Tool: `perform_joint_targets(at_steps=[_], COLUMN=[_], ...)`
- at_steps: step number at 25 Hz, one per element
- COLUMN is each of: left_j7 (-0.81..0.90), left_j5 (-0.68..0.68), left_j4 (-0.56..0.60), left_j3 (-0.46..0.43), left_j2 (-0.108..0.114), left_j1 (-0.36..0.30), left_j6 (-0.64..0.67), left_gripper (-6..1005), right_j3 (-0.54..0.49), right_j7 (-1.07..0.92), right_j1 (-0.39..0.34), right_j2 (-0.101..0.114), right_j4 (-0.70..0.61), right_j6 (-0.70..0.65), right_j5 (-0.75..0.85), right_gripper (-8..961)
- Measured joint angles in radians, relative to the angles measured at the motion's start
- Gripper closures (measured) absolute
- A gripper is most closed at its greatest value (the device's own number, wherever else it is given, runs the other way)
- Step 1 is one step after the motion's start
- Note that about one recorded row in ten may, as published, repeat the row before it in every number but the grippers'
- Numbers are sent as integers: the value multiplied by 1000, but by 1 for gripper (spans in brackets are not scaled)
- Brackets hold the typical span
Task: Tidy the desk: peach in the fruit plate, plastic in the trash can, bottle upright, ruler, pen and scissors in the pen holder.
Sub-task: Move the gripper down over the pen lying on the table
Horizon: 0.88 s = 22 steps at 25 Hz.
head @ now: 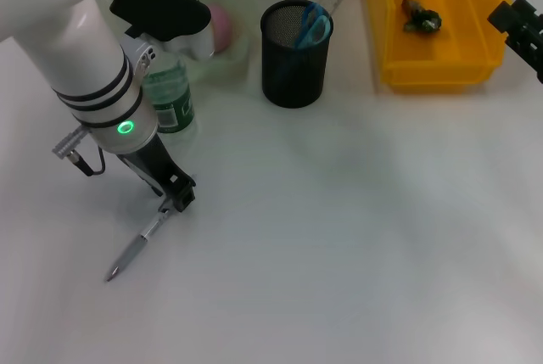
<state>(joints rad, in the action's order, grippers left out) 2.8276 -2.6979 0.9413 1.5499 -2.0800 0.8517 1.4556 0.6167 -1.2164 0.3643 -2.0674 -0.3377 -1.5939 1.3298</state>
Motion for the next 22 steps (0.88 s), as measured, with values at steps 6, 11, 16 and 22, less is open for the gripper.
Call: perform_joint_targets(at_steps=[6,11,16,22], left_j7=[-1,-1,0,5], left_j5=[0,4,5,6], left_j4=[-3,-7,-17,-18], left_j3=[8,12,32,36], left_j2=[0,0,0,0], left_j1=[8,11,20,21], left_j6=[0,1,1,-1], left_gripper=[658,683,691,700], right_j3=[1,0,2,1], right_j7=[0,0,0,0], right_j1=[5,7,10,10], right_j2=[1,1,1,1], right_j4=[0,0,0,0], right_j6=[12,14,23,23], right_j5=[0,0,0,0], right_gripper=[301,301,302,302])
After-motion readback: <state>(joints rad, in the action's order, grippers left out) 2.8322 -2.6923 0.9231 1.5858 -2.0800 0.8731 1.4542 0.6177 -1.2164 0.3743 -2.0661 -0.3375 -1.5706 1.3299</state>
